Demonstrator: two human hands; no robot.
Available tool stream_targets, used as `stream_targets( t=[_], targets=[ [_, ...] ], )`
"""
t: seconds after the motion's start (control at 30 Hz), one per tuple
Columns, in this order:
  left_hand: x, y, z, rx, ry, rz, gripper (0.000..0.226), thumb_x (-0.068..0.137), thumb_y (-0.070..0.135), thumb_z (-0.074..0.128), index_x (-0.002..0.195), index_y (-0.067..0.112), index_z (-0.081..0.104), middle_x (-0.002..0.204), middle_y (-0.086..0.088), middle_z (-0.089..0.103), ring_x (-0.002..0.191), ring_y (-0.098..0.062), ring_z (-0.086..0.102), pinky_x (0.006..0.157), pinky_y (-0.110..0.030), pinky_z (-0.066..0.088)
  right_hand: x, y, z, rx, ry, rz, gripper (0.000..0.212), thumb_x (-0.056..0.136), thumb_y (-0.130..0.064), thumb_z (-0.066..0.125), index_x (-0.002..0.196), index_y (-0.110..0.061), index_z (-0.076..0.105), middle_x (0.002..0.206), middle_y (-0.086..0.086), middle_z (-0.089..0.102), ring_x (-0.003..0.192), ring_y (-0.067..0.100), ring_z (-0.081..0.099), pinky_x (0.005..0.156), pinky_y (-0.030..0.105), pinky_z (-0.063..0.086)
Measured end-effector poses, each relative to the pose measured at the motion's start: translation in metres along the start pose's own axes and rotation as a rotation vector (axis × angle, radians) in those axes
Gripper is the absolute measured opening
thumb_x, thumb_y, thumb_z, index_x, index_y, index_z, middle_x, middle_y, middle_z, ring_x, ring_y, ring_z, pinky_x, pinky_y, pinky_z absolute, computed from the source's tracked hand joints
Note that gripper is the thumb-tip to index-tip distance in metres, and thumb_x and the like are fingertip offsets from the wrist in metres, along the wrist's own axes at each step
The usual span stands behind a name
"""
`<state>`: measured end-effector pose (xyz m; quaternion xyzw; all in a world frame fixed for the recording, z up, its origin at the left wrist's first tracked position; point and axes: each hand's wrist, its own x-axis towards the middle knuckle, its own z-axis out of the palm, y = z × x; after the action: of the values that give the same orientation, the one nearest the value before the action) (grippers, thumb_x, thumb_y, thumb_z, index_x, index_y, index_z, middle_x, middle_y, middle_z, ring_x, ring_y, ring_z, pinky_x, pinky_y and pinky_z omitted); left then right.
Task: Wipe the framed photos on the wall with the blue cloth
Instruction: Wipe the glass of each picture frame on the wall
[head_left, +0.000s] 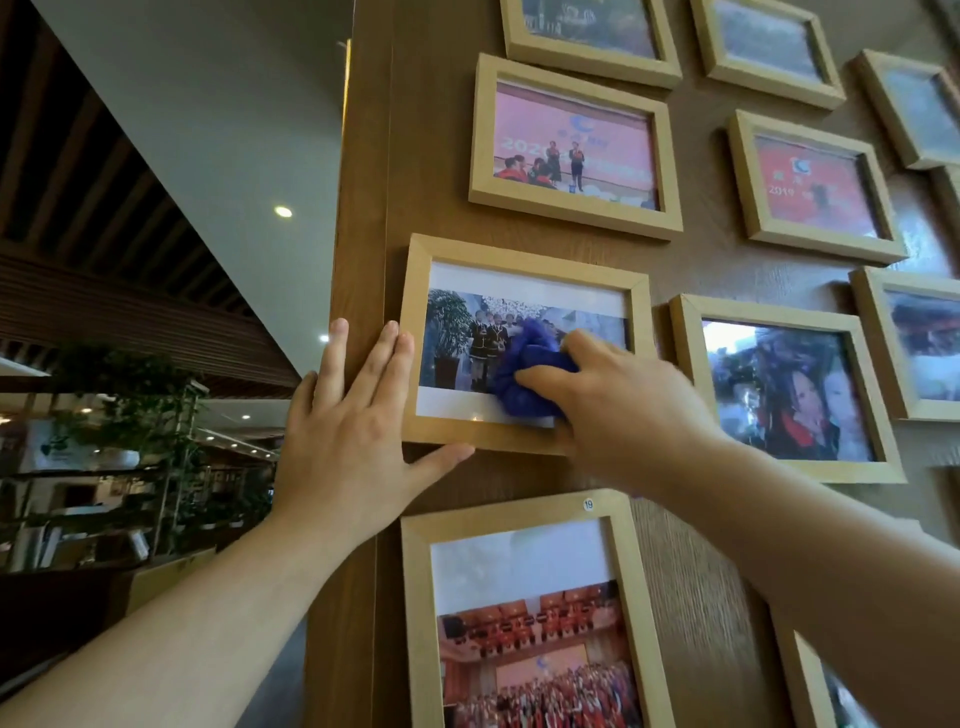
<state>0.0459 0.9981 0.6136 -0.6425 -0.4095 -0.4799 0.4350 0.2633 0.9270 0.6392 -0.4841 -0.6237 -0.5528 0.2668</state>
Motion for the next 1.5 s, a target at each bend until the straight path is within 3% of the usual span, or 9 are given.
stream_targets(
  t=[0.13, 0.33, 0.53, 0.63, 0.77, 0.9, 1.07, 1.33, 1.5],
  targets=[
    [0.000, 0.000, -0.001, 0.003, -0.003, 0.002, 0.106, 0.074, 0.089, 0.025, 0.152, 0.017, 0.015, 0.159, -0.003, 0.026, 0.149, -0.031, 0.005, 0.105, -0.060, 0.034, 0.017, -0.038, -0.001, 0.095, 0.046, -0.121, 0.034, 0.087, -0.034, 0.053, 0.120, -0.030, 0.047, 0.103, 0.004, 0.041, 0.087, 0.024, 0.048, 0.058, 0.041, 0.051],
    [0.001, 0.000, 0.001, 0.025, -0.013, -0.003, 0.106, 0.074, 0.089, 0.024, 0.152, 0.017, 0.013, 0.159, -0.004, 0.025, 0.149, -0.032, 0.005, 0.106, -0.061, 0.035, 0.002, -0.013, 0.003, 0.025, 0.016, -0.164, 0.035, 0.090, -0.033, 0.051, 0.124, -0.033, 0.045, 0.107, 0.004, 0.042, 0.088, 0.022, 0.047, 0.055, 0.036, 0.048],
    [0.000, 0.001, 0.001, 0.007, -0.018, 0.000, 0.104, 0.075, 0.088, 0.026, 0.151, 0.017, 0.014, 0.159, -0.005, 0.025, 0.148, -0.033, 0.005, 0.107, -0.064, 0.030, -0.042, 0.047, 0.008, -0.067, -0.079, -0.051, 0.038, 0.089, -0.034, 0.051, 0.126, -0.033, 0.042, 0.112, 0.004, 0.044, 0.094, 0.021, 0.049, 0.061, 0.036, 0.051],
    [-0.001, 0.002, -0.001, 0.029, -0.025, 0.015, 0.103, 0.076, 0.086, 0.027, 0.151, 0.016, 0.016, 0.160, -0.007, 0.023, 0.148, -0.033, 0.007, 0.111, -0.065, 0.022, -0.052, 0.054, 0.011, -0.086, -0.084, -0.002, 0.042, 0.087, -0.034, 0.055, 0.127, -0.030, 0.042, 0.112, 0.005, 0.045, 0.091, 0.021, 0.050, 0.056, 0.030, 0.044],
    [-0.003, 0.013, -0.004, 0.035, -0.018, 0.159, 0.101, 0.078, 0.084, 0.027, 0.150, 0.013, 0.021, 0.161, -0.010, 0.019, 0.149, -0.031, 0.009, 0.115, -0.064, 0.013, -0.055, 0.054, 0.010, -0.048, -0.027, 0.037, 0.046, 0.085, -0.027, 0.059, 0.129, -0.023, 0.046, 0.111, 0.010, 0.050, 0.088, 0.025, 0.053, 0.052, 0.031, 0.041],
    [-0.001, 0.045, -0.007, -0.009, -0.014, 0.321, 0.095, 0.083, 0.080, 0.025, 0.148, 0.011, 0.025, 0.160, -0.013, 0.023, 0.148, -0.032, 0.014, 0.114, -0.062, 0.018, -0.059, 0.057, 0.006, -0.079, 0.016, 0.067, 0.049, 0.085, -0.026, 0.060, 0.131, -0.021, 0.045, 0.110, 0.011, 0.052, 0.090, 0.026, 0.054, 0.053, 0.035, 0.048],
    [0.012, 0.080, -0.004, -0.054, -0.042, 0.456, 0.095, 0.084, 0.079, 0.020, 0.150, 0.011, 0.019, 0.160, -0.013, 0.022, 0.148, -0.031, 0.014, 0.115, -0.060, 0.020, -0.062, 0.069, -0.003, -0.112, 0.008, 0.134, 0.049, 0.084, -0.028, 0.060, 0.131, -0.021, 0.046, 0.109, 0.011, 0.051, 0.087, 0.025, 0.054, 0.054, 0.030, 0.036],
    [0.029, 0.117, 0.016, -0.122, -0.101, 0.552, 0.094, 0.083, 0.077, 0.019, 0.151, 0.012, 0.014, 0.161, -0.011, 0.018, 0.149, -0.029, 0.012, 0.115, -0.058, 0.021, -0.093, 0.105, -0.005, -0.078, 0.039, 0.330, 0.050, 0.082, -0.024, 0.063, 0.129, -0.025, 0.049, 0.108, 0.005, 0.053, 0.077, 0.016, 0.048, 0.055, 0.027, 0.039],
    [0.035, 0.146, 0.027, -0.099, -0.112, 0.546, 0.096, 0.082, 0.076, 0.014, 0.151, 0.010, 0.007, 0.162, -0.011, 0.013, 0.149, -0.028, 0.003, 0.118, -0.055, 0.011, -0.105, 0.134, 0.012, -0.053, 0.068, 0.390, 0.047, 0.083, -0.025, 0.063, 0.128, -0.026, 0.050, 0.106, 0.004, 0.052, 0.071, 0.013, 0.043, 0.055, 0.027, 0.038]
  ],
)
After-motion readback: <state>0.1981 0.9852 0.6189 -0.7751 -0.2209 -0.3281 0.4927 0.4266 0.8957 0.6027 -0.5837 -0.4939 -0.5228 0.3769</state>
